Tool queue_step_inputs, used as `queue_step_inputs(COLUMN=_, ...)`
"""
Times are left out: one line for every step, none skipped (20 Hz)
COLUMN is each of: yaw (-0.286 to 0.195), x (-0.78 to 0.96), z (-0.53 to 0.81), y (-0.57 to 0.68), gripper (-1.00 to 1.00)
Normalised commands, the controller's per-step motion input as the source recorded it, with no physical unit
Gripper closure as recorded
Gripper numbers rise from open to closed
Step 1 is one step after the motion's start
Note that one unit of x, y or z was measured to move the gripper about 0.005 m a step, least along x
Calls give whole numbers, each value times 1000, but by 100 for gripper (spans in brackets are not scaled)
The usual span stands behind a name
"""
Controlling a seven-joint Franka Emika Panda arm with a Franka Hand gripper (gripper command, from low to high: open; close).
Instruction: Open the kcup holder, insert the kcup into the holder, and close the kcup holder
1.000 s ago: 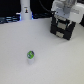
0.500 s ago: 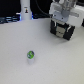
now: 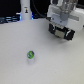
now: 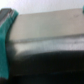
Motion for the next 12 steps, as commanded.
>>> queue_step_inputs(yaw=-73, x=938, z=167, y=-313, gripper=100)
queue_step_inputs(yaw=-70, x=938, z=169, y=-313, gripper=100)
queue_step_inputs(yaw=-67, x=937, z=175, y=-318, gripper=100)
queue_step_inputs(yaw=-67, x=936, z=175, y=-325, gripper=100)
queue_step_inputs(yaw=-65, x=935, z=171, y=-329, gripper=100)
queue_step_inputs(yaw=-62, x=934, z=170, y=-333, gripper=100)
queue_step_inputs(yaw=-64, x=930, z=164, y=-352, gripper=100)
queue_step_inputs(yaw=-68, x=924, z=172, y=-348, gripper=100)
queue_step_inputs(yaw=-72, x=909, z=160, y=-389, gripper=100)
queue_step_inputs(yaw=-77, x=890, z=150, y=-395, gripper=100)
queue_step_inputs(yaw=-77, x=865, z=157, y=-393, gripper=100)
queue_step_inputs(yaw=-83, x=845, z=175, y=-410, gripper=100)
